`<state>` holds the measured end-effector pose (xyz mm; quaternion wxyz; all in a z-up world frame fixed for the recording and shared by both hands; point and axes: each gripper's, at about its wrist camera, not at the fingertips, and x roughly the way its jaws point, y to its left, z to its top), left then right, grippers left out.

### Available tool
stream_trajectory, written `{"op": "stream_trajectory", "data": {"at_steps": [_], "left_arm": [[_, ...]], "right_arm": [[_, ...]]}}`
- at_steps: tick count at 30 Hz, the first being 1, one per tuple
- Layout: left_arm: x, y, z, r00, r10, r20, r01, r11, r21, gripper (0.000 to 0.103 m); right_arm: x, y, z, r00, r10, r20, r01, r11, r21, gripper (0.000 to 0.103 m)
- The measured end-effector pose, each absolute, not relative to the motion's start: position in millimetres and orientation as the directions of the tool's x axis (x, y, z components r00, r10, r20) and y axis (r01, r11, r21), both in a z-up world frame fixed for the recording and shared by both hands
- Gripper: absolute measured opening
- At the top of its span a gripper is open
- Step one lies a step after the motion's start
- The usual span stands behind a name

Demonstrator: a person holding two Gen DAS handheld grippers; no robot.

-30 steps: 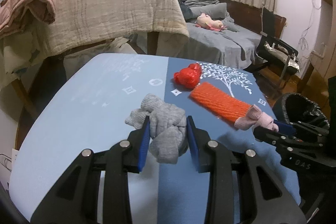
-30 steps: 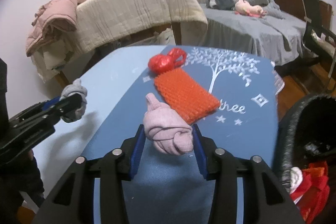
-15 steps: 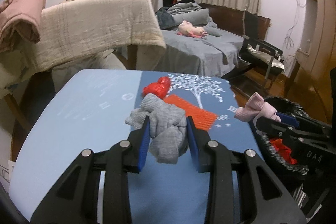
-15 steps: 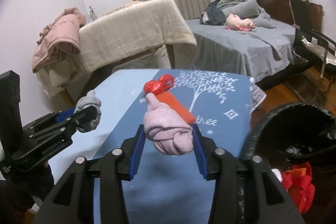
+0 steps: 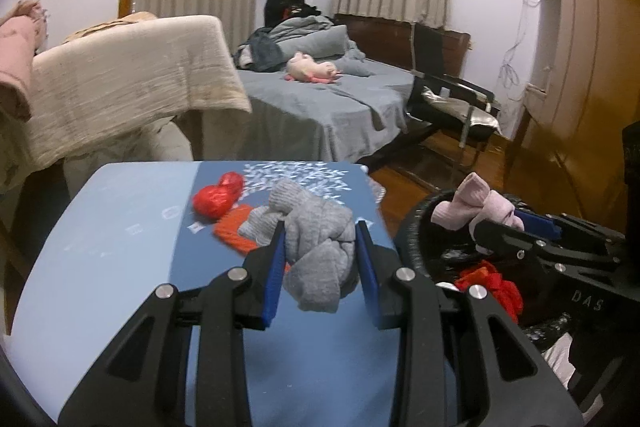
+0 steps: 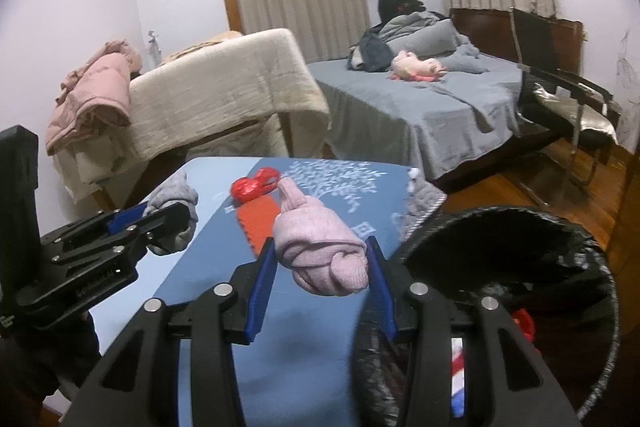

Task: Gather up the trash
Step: 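Carry the grey sock and pink sock over the trash bin with both tools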

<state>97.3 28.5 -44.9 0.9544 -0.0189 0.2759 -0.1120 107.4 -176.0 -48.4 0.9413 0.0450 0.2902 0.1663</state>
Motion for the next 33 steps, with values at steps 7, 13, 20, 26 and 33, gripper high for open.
{"op": "stream_trajectory", "data": {"at_steps": [7,13,20,26,33], "left_arm": [[93.8,-7.1,-37.7,0.814,-0.270,-0.514,0.262,0.961,-0.091,0.033],[91.5,-41.4,-28.1,0.809,-0.314,-0.498,0.320,0.945,-0.076,0.033],[93.0,-80.3,-23.3,0.791,-0.375,-0.485,0.391,0.918,-0.071,0.033],[96.1,-105.1,-21.7,0.774,-0.415,-0.478,0.441,0.895,-0.063,0.033],[102.3,-130.7,-23.7,0.755,-0.451,-0.477,0.485,0.873,-0.058,0.033]], "right_arm": [[96.3,-219.2,-40.6,0.813,0.272,-0.515,-0.211,0.962,0.174,0.044],[88.7,-255.9,-33.5,0.841,0.207,-0.500,-0.139,0.976,0.170,0.044],[83.1,-289.4,-28.5,0.860,0.139,-0.491,-0.072,0.986,0.152,0.044],[80.8,-314.8,-27.2,0.868,0.089,-0.489,-0.019,0.989,0.148,0.044],[80.3,-337.8,-30.6,0.868,0.047,-0.495,0.027,0.990,0.140,0.044]]}}
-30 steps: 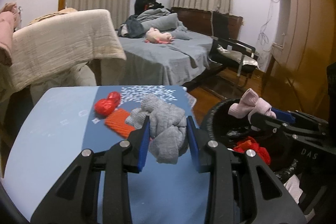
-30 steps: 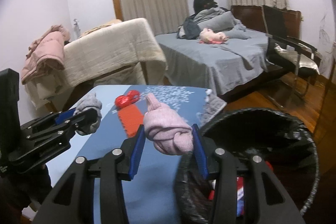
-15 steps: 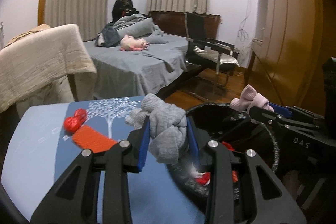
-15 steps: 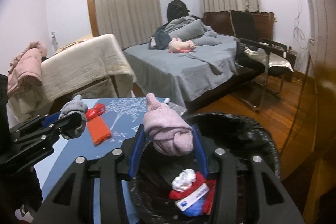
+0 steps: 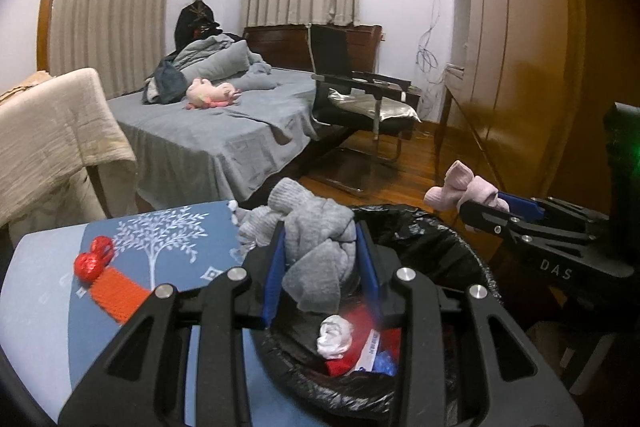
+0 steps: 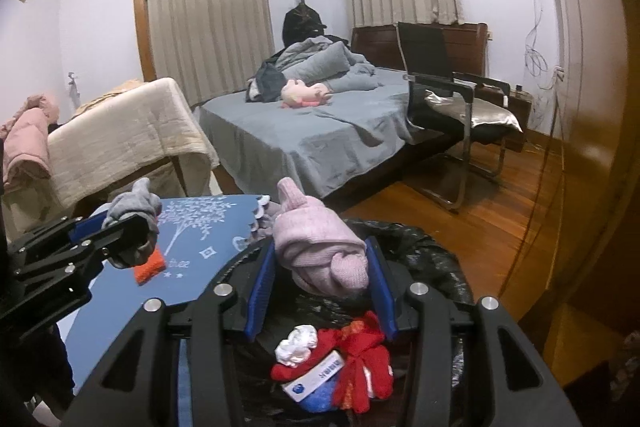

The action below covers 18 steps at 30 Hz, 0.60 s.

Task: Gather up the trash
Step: 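Carry the grey sock and pink sock over the trash bin with both tools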

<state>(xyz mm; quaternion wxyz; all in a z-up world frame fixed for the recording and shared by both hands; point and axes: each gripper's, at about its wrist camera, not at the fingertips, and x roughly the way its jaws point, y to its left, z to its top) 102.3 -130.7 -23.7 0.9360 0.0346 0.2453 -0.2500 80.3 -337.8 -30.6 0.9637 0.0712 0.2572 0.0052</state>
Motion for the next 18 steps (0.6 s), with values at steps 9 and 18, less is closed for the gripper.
{"op": "stream_trajectory", "data": {"at_steps": [9,18], "left_arm": [[112.1,-154.8,-33.4,0.728,-0.481,-0.488,0.526,0.849,-0.052,0.033],[124.7,-175.5,-52.4,0.698,-0.495,-0.518,0.554,0.831,-0.048,0.033]], "right_arm": [[77.2,-357.9,-39.5,0.861,0.015,-0.509,0.066,0.988,0.141,0.044],[81.3,-371.0,-52.0,0.848,-0.006,-0.529,0.096,0.985,0.142,0.044]]}}
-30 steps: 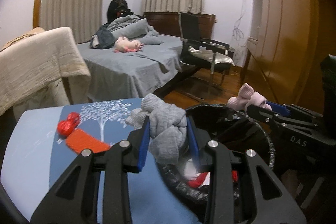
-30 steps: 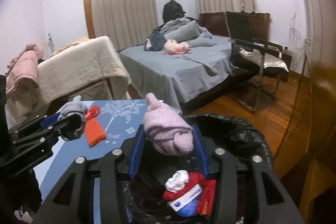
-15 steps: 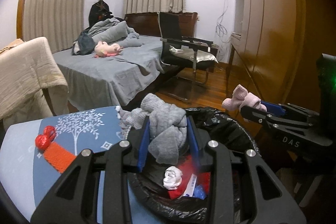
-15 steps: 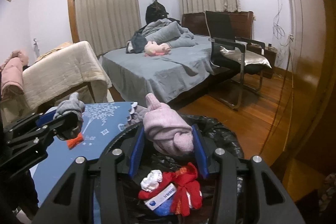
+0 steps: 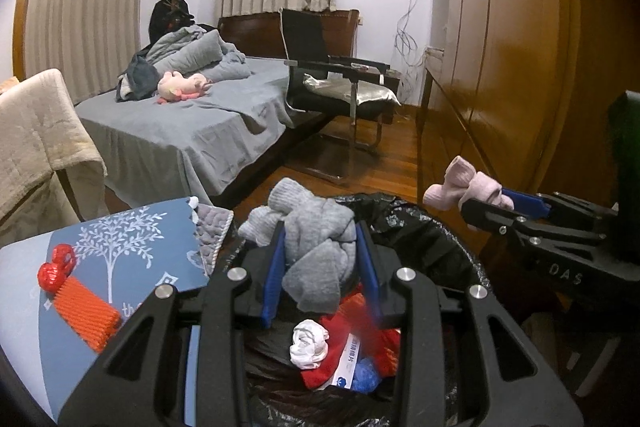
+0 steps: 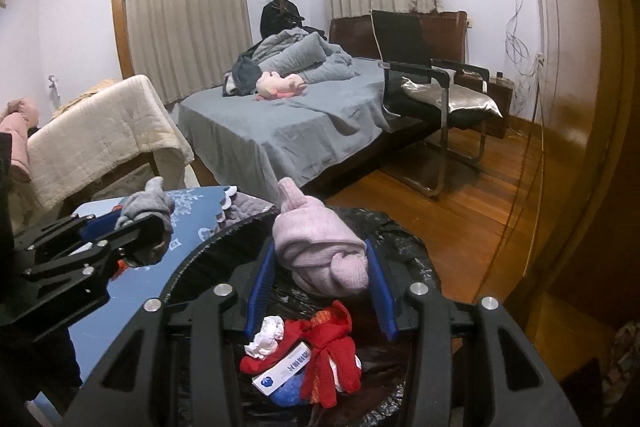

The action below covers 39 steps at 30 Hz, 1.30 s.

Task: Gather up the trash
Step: 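Carry the grey sock and pink sock over the trash bin with both tools, then open both tools to drop the socks into the bin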

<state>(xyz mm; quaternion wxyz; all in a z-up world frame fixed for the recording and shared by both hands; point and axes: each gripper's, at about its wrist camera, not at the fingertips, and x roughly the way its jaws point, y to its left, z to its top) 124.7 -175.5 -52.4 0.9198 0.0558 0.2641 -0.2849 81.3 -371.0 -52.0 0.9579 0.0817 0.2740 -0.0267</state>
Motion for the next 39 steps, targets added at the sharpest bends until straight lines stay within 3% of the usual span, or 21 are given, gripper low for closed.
{"op": "stream_trajectory", "data": {"at_steps": [17,21,23,27,32,39], "left_arm": [[158.2,-195.6,-87.9,0.638,-0.514,-0.573,0.582,0.809,-0.078,0.035],[161.0,-194.1,-87.9,0.638,-0.526,-0.562,0.586,0.806,-0.088,0.057],[161.4,-190.8,-85.9,0.646,-0.524,-0.555,0.582,0.809,-0.087,0.062],[161.9,-179.3,-80.7,0.668,-0.506,-0.545,0.556,0.827,-0.087,0.074],[161.1,-155.3,-72.5,0.708,-0.463,-0.533,0.491,0.866,-0.099,0.086],[154.9,-108.9,-59.7,0.764,-0.384,-0.518,0.394,0.914,-0.098,0.092]], "right_arm": [[108.0,-383.9,-80.3,0.816,-0.013,-0.578,0.107,0.986,0.130,0.046],[113.7,-384.8,-82.9,0.812,-0.031,-0.583,0.116,0.987,0.109,0.058],[112.3,-386.0,-82.7,0.814,-0.044,-0.579,0.129,0.986,0.105,0.068],[107.3,-384.8,-78.5,0.826,-0.075,-0.558,0.151,0.984,0.090,0.098],[103.9,-376.3,-74.4,0.832,-0.066,-0.551,0.138,0.986,0.090,0.097],[104.5,-357.3,-68.4,0.841,-0.046,-0.538,0.120,0.987,0.104,0.097]]}}
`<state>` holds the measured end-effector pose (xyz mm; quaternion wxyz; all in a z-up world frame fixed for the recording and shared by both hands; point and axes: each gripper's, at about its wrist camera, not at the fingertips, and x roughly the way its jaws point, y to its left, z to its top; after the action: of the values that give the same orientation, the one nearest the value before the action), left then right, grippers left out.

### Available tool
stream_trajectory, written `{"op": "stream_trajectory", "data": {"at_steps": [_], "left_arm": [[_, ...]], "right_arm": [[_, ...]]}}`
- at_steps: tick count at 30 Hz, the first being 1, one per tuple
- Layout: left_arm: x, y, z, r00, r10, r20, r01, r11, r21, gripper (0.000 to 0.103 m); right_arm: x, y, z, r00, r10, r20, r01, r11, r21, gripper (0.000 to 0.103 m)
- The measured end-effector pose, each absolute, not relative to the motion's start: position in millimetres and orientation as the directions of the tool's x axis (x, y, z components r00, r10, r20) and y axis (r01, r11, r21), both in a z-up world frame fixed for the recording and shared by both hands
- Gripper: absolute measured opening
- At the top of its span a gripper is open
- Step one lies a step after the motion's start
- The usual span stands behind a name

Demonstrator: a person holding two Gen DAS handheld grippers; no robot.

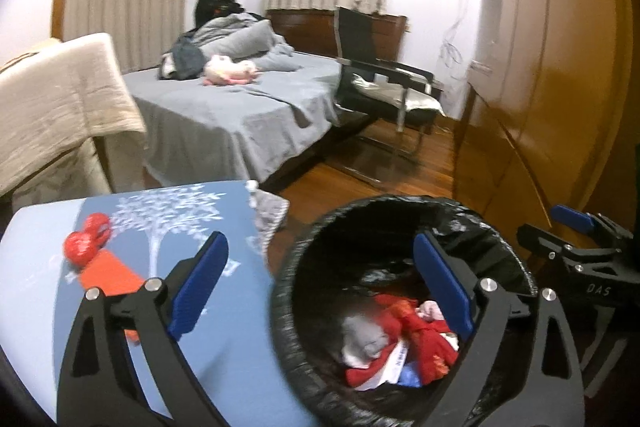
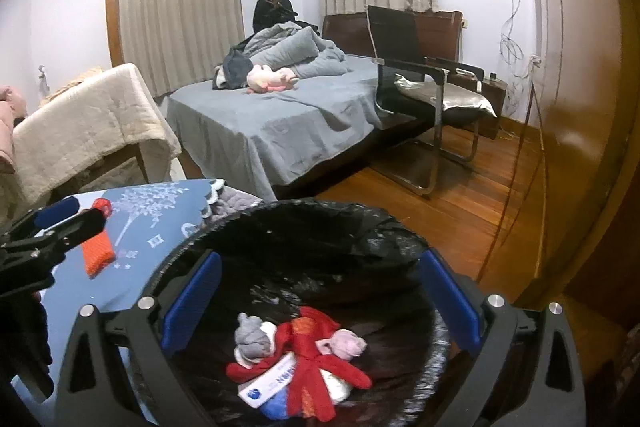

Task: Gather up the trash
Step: 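Open both tools to drop the socks into the bin, then move both tools back over the table toward the orange scrubber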

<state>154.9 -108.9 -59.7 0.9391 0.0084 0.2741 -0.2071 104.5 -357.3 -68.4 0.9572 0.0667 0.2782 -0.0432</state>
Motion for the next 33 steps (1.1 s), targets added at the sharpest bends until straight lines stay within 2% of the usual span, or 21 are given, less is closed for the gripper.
{"op": "stream_trajectory", "data": {"at_steps": [8,21,33], "left_arm": [[143.4,-50.0,-52.9,0.806,-0.303,-0.508,0.306,0.949,-0.081,0.092],[137.0,71.0,-56.0,0.856,-0.093,-0.509,0.090,0.995,-0.029,0.092],[146.0,152.9,-80.5,0.840,0.036,-0.541,-0.051,0.999,-0.014,0.092]], "right_arm": [[118.6,-307.6,-63.8,0.848,0.039,-0.529,0.031,0.992,0.121,0.097],[159.9,-191.4,-55.0,0.832,0.217,-0.511,-0.185,0.976,0.112,0.097],[217.7,-86.4,-95.3,0.735,0.350,-0.581,-0.351,0.929,0.116,0.097]]}}
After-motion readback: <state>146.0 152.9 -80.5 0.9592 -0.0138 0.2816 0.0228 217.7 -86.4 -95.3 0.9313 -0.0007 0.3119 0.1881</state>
